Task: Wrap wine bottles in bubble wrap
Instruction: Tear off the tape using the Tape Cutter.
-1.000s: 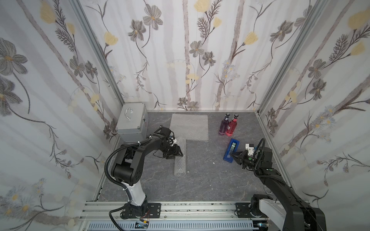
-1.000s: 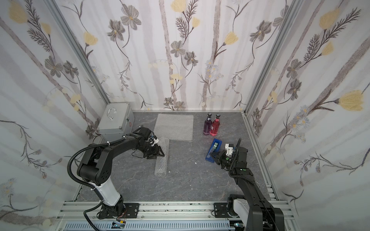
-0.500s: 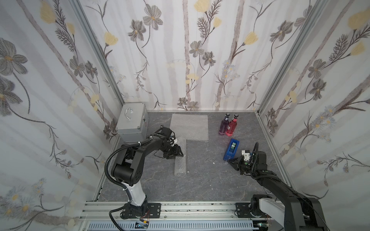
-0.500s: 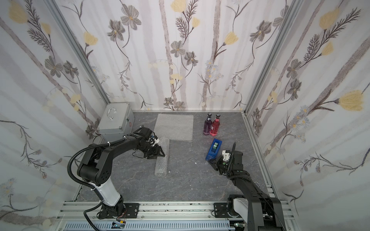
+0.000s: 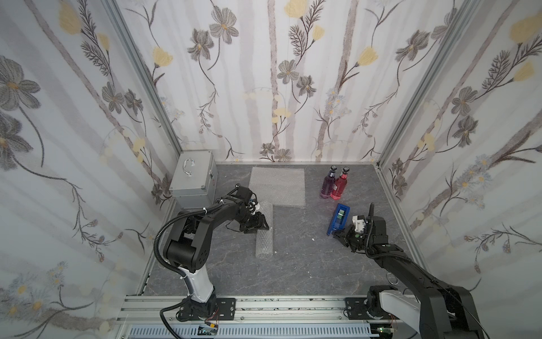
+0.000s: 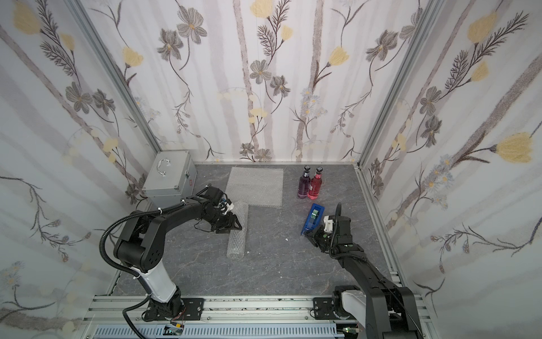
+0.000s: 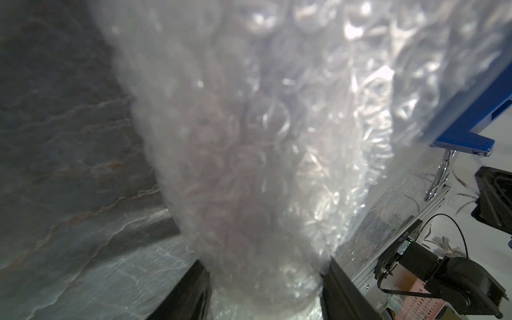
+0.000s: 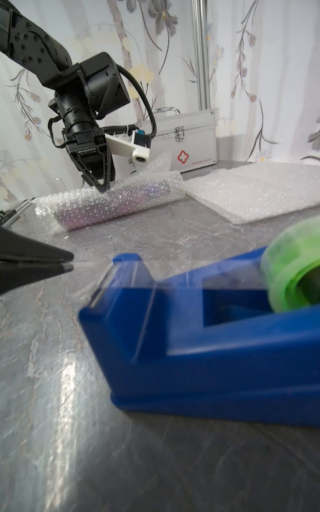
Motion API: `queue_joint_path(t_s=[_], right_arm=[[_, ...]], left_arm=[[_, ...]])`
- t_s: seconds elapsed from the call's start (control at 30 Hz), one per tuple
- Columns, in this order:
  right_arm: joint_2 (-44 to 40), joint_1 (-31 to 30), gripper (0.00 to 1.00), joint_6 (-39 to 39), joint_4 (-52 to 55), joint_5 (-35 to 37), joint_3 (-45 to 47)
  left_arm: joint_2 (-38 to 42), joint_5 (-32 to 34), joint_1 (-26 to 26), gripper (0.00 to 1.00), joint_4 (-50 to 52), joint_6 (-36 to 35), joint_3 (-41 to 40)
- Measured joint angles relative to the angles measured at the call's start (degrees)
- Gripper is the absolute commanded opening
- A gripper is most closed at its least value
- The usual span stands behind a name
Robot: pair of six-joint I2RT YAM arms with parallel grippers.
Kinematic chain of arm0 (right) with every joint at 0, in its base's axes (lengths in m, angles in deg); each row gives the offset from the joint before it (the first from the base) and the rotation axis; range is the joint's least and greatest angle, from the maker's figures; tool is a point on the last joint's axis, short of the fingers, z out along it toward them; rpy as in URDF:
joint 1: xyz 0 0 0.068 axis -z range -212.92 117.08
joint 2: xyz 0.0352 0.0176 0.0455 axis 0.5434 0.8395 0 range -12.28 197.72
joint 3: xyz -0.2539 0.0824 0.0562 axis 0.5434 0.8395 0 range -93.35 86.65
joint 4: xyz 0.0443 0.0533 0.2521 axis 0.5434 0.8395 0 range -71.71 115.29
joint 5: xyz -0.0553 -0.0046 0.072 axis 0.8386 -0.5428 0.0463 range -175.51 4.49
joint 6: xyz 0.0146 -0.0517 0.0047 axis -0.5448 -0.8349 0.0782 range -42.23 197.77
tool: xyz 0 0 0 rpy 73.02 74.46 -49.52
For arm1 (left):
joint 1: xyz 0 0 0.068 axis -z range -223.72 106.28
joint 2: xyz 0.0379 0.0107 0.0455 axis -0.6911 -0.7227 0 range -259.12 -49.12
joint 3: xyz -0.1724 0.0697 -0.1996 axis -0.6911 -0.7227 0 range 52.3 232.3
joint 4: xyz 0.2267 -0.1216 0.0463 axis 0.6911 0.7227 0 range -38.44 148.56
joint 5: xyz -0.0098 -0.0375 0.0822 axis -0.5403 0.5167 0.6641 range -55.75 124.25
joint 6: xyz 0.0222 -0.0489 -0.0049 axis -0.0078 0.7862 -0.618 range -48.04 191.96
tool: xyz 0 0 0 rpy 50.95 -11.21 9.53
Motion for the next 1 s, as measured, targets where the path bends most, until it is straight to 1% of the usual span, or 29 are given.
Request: queue_joint_path(t_s=[0.1,0.17,0.23,0.27,0.37,0.43,0.63,0.8,0.87,0.9,0.93,1.0], right_arm=[[-0.24,-1.05,0.00,-0.83,0.11,1.77,0.24],[3.37,-1.11,0.00,-1.53,-0.46,3.02,2.36],[9.88,-0.74,0.00,-2.58,-0.61,5.14,3.17],[10.71,-1.09,0.00,-2.99,-0.33,5.79,3.30],[7.34,-2.78,0.00,-2.99,1.18,5.88,3.30],[4.20,-2.84,0.00,-2.99,1.66,6.10,1.88],[-1.57,-3.85,0.00,-3.02,4.09,5.03,-0.35],[-3.91,-4.24,0.00,-3.02,5.90,4.20,0.22],[-3.98,-4.28,0.25,-3.74,7.56,4.28,0.17],[-4.15,-4.28,0.40,-4.04,8.52,4.72,0.00],[-4.57,-4.28,0.51,-4.72,9.33,5.73,-0.17],[-5.42,-4.28,0.62,-6.16,10.10,7.34,-0.26]], left_arm=[[0.00,0.02,0.00,0.59,0.00,0.00,0.00],[0.00,0.02,0.02,0.59,0.00,0.00,0.00],[0.02,0.04,0.07,0.59,0.00,0.00,0.00],[0.02,0.04,0.09,0.59,0.00,-0.02,0.00],[0.13,0.20,0.11,0.59,0.00,-0.02,0.00],[0.15,0.20,0.11,0.59,0.00,-0.02,0.00],[0.11,0.20,0.17,0.59,0.00,-0.02,0.04],[-0.02,0.15,0.20,0.59,0.00,-0.02,0.09],[-0.09,0.17,0.28,0.59,0.00,-0.02,0.20],[-0.09,0.17,0.28,0.59,0.00,-0.04,0.20],[-0.09,0.17,0.31,0.59,0.00,-0.04,0.20],[-0.09,0.20,0.33,0.59,0.00,-0.04,0.20]])
